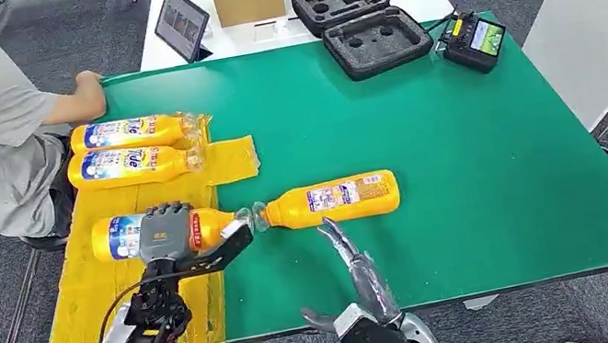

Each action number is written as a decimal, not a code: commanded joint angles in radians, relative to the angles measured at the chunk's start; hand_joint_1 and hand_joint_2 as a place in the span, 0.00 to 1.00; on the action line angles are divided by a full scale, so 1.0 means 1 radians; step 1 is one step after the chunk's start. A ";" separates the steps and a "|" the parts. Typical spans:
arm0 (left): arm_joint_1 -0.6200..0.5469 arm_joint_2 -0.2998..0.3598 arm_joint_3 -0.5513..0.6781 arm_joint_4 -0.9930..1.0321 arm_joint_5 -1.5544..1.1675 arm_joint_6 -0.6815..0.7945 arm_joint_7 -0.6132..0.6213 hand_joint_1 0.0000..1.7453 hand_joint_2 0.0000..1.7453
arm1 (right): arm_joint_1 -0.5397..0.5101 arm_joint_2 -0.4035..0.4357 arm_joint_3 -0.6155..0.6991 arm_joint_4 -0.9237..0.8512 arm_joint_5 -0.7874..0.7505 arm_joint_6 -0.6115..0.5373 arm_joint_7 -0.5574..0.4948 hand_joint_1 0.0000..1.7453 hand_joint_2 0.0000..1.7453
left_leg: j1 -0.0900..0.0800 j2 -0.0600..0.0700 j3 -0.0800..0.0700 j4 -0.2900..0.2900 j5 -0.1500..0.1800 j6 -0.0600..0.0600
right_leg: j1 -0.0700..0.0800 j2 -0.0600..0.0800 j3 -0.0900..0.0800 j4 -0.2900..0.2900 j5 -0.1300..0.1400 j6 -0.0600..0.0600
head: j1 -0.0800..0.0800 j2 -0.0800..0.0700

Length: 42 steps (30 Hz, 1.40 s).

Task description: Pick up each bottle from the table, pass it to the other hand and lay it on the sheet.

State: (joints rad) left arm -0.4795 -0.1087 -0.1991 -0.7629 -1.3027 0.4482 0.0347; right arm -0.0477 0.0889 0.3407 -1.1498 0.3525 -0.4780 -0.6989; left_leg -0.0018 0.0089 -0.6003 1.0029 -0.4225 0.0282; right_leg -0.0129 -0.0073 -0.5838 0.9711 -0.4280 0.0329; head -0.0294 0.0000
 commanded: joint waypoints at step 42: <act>-0.120 0.019 0.091 0.281 -0.008 -0.178 0.040 0.02 0.00 | -0.124 0.016 0.032 0.162 -0.046 0.016 0.001 0.00 1.00 | 0.001 0.000 0.008 -0.001 0.002 -0.002 | 0.001 0.000 0.009 -0.001 0.001 -0.001 | 0.000 0.000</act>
State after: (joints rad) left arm -0.5969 -0.0946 -0.1275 -0.5608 -1.3127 0.2785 0.0977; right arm -0.1297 0.1125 0.3437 -1.0540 0.3185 -0.4532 -0.6985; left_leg -0.0016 0.0075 -0.5942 1.0024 -0.4195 0.0279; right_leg -0.0128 -0.0096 -0.5764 0.9712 -0.4276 0.0329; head -0.0294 0.0000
